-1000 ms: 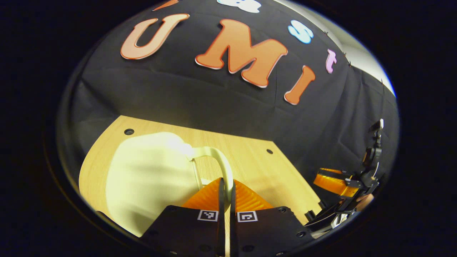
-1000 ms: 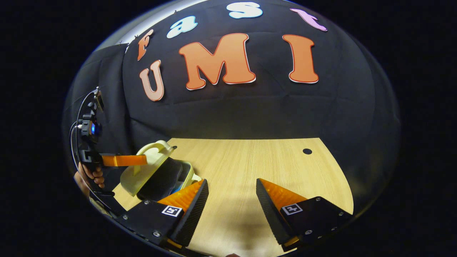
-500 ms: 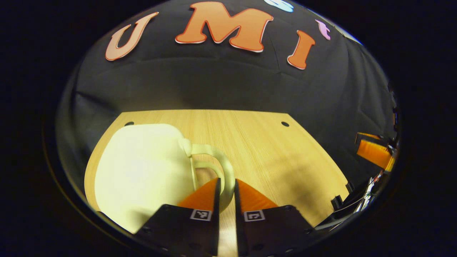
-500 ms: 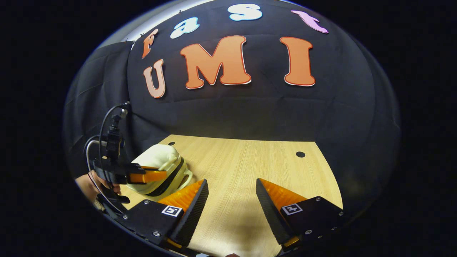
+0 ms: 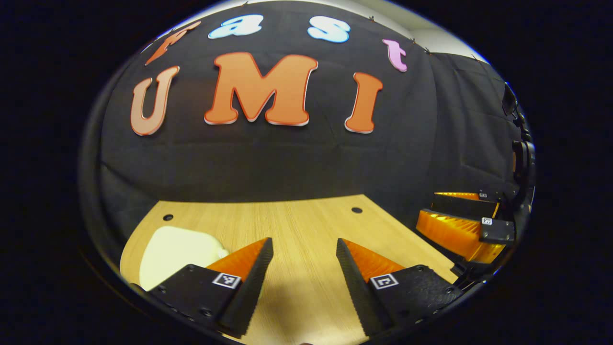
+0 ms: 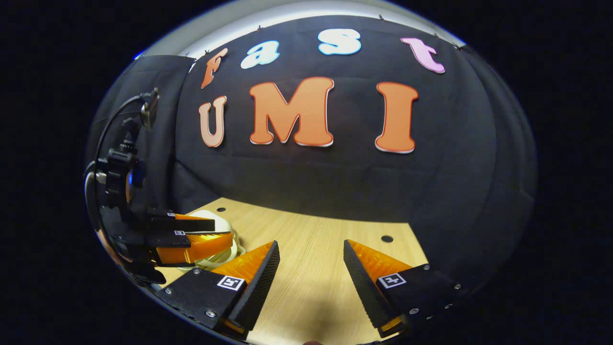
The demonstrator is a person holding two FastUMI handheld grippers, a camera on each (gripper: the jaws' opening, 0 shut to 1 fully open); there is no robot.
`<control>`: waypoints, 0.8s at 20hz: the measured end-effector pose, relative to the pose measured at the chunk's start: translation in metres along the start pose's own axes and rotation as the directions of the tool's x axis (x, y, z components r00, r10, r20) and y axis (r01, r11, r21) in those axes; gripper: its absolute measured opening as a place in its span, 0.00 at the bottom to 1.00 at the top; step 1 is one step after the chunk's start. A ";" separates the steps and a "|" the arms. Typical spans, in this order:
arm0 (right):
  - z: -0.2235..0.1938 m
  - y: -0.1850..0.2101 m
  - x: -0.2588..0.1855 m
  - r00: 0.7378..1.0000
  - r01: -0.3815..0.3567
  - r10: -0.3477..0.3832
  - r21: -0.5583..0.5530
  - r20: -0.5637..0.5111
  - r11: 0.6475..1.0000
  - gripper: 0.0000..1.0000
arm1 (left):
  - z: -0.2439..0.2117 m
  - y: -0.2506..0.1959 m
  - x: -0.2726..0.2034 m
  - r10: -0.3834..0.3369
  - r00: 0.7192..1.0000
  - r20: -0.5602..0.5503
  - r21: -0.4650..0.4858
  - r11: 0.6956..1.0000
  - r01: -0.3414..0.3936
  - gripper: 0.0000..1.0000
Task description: First open the suitcase, pack the skin care products into it, and then close the suitcase.
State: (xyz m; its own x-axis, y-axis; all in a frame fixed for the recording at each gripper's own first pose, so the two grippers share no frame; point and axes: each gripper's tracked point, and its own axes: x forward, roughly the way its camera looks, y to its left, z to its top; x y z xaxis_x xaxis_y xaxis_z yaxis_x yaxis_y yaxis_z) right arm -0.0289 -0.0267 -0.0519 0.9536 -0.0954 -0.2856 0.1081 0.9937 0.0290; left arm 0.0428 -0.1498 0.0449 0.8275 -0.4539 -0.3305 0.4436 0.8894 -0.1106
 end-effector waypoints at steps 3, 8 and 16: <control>0.023 0.007 -0.003 0.996 -0.009 0.009 -0.009 0.084 1.000 0.86 | 0.026 -0.002 -0.031 0.078 0.992 0.102 0.003 0.997 -0.079 0.92; 0.034 0.019 -0.013 0.990 -0.047 0.047 -0.008 0.135 0.999 0.86 | 0.060 0.006 -0.075 0.103 0.970 0.220 -0.086 0.993 -0.086 0.97; 0.049 0.035 -0.026 0.971 -0.062 0.081 -0.089 0.227 0.994 0.93 | 0.071 0.015 -0.098 0.152 0.950 0.274 -0.074 0.988 -0.136 0.96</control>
State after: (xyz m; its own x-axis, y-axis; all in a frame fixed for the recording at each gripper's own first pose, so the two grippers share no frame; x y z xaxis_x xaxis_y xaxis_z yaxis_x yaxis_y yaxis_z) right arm -0.0364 0.0075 0.0040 0.9980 -0.0255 -0.0575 0.0233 0.9990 -0.0386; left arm -0.0073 -0.0961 0.1422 0.9474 -0.3113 -0.0739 0.3000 0.9446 -0.1333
